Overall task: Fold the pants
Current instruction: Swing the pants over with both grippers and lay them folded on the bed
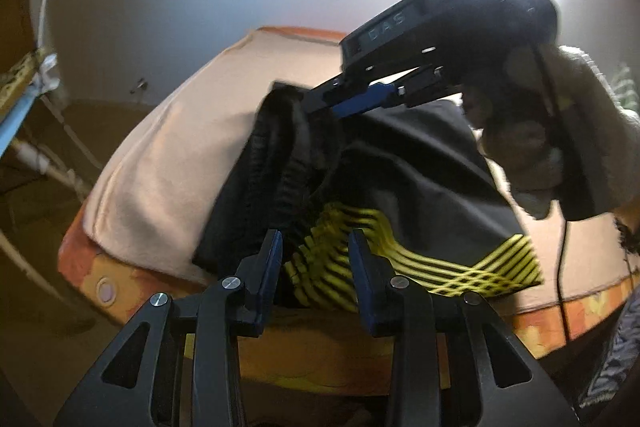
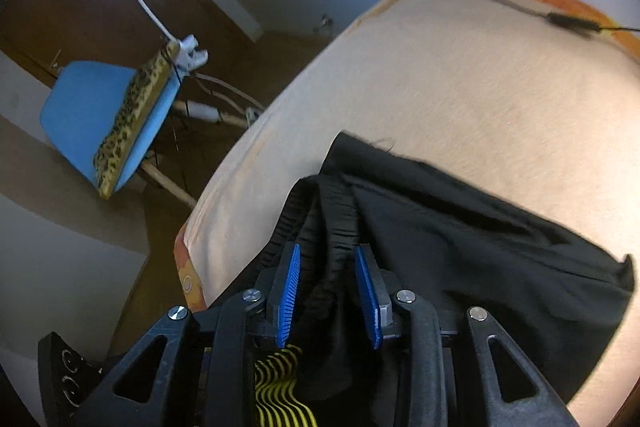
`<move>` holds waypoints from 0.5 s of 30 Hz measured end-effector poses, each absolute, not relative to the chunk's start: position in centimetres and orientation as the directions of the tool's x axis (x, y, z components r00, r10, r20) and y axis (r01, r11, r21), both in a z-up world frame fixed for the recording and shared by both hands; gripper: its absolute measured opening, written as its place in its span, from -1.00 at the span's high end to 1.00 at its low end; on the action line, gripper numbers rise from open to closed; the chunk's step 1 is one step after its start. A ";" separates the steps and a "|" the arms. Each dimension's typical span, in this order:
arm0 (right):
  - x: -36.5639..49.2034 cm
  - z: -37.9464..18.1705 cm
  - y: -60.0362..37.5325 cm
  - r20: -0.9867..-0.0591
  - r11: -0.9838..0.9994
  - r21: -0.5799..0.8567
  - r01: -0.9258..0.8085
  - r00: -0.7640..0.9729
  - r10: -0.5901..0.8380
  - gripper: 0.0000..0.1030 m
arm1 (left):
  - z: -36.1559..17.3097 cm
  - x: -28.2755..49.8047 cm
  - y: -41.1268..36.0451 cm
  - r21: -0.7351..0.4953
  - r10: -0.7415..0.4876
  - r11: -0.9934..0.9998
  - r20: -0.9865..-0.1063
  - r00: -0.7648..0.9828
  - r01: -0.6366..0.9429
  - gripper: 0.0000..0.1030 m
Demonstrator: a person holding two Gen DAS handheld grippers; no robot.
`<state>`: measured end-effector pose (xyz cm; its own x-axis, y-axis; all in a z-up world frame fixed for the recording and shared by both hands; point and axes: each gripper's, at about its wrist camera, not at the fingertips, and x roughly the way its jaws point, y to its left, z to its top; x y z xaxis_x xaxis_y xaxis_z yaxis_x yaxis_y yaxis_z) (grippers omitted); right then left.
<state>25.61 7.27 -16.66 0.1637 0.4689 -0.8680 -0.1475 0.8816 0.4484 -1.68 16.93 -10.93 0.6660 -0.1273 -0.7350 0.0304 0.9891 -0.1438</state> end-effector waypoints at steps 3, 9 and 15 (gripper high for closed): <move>26.3 -17.3 8.2 -0.836 0.848 0.514 -0.128 0.148 0.528 0.39 | -11.2 -1.6 18.1 -0.145 -0.089 0.989 -0.749 0.656 -0.031 0.37; 28.3 -19.2 8.3 -0.771 0.781 0.625 -0.005 0.158 0.618 0.35 | -10.7 -1.8 19.4 -0.176 -0.065 0.979 -0.739 0.671 -0.098 0.37; 27.5 -17.1 7.7 -0.768 0.792 0.604 -0.085 0.203 0.607 0.32 | -9.5 -1.8 17.7 -0.143 -0.078 0.989 -0.700 0.710 -0.033 0.37</move>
<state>27.46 7.67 -17.11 0.2028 0.6073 -0.7682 -0.0853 0.7924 0.6039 -1.83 17.65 -9.51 0.7097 -0.0776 -0.7002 -0.0333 0.9891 -0.1434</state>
